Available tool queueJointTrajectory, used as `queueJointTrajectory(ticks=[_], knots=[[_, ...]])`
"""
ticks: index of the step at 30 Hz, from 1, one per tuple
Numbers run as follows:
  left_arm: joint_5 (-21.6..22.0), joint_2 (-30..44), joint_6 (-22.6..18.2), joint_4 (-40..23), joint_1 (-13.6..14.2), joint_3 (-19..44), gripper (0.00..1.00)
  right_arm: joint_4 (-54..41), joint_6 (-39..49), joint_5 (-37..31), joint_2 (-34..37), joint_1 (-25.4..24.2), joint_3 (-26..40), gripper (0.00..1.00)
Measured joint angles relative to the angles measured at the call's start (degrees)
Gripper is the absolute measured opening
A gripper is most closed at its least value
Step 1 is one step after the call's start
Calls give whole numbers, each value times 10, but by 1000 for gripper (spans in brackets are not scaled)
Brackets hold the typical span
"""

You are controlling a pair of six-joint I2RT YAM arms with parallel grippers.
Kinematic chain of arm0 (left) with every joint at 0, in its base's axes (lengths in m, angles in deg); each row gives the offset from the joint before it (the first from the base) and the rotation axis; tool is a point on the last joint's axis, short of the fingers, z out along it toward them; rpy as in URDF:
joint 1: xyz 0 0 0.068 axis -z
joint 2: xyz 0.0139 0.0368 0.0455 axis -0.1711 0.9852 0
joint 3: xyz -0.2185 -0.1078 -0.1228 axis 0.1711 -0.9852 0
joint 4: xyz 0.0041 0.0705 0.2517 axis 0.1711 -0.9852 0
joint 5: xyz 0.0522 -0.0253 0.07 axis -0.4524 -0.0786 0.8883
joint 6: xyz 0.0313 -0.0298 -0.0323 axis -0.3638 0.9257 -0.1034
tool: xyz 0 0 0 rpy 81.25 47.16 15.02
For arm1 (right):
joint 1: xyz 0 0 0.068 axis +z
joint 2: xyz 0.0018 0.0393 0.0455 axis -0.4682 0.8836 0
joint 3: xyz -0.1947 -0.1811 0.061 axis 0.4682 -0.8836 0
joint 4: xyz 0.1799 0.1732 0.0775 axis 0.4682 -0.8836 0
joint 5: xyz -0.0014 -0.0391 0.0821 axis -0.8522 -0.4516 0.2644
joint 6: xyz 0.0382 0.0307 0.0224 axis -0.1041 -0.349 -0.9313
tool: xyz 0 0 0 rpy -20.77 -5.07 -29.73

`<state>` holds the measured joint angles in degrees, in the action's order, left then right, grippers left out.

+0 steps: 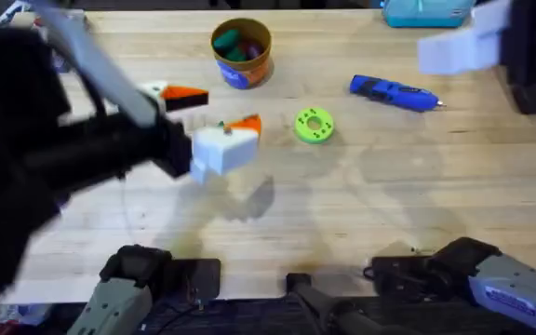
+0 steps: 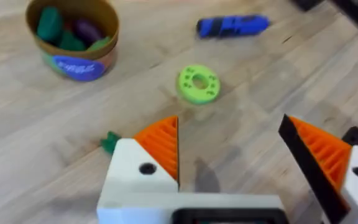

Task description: Pick up the gripper from the table and insert it into the empty holder that is missing its gripper. Then pick up a screw, insert it into the mounting hole, and use the screwdriver to tighten it. Finally, clean up the table by picking up the vegetable and placing it into the bucket.

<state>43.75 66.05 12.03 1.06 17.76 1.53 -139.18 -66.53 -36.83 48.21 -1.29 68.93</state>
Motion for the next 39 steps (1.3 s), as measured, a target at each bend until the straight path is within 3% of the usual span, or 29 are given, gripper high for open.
queueJointTrajectory(ticks=[4, 8, 14, 19, 33, 39], knots=[[59, 93, -21, -70, 0, 85, 986, -10, -43, 0, -43, 1, -33, 995], [115, 140, -30, -105, 0, 134, 986, -9, -71, 0, -110, 2, -112, 995], [186, 155, -34, -120, 0, 149, 986, -15, -87, 0, -199, 2, -218, 995], [225, 202, -2, -145, 0, 151, 986, -12, -91, 0, -216, 2, -243, 995], [241, 418, 71, -91, 1, 95, 986, 18, -93, 0, -216, 2, -244, 995], [241, 429, 72, -88, 2, 95, 986, 18, -94, 0, -216, 2, -244, 995]])
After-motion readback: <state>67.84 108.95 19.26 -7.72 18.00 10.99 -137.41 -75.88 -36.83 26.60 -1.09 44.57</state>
